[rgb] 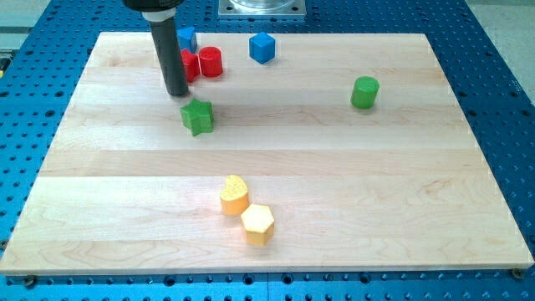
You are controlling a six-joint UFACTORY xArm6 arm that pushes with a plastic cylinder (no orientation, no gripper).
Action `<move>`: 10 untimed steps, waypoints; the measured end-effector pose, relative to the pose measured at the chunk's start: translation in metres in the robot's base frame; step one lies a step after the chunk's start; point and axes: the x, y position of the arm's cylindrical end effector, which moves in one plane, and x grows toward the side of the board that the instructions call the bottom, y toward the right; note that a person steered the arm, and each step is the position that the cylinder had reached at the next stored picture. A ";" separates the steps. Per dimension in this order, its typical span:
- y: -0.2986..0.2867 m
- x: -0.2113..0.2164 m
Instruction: Bring the green star and heart below the red star
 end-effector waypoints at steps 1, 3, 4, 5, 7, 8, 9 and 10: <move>-0.010 -0.009; -0.046 0.023; -0.052 0.107; -0.004 0.147; 0.046 0.070; 0.039 0.061; 0.015 0.108; -0.028 0.093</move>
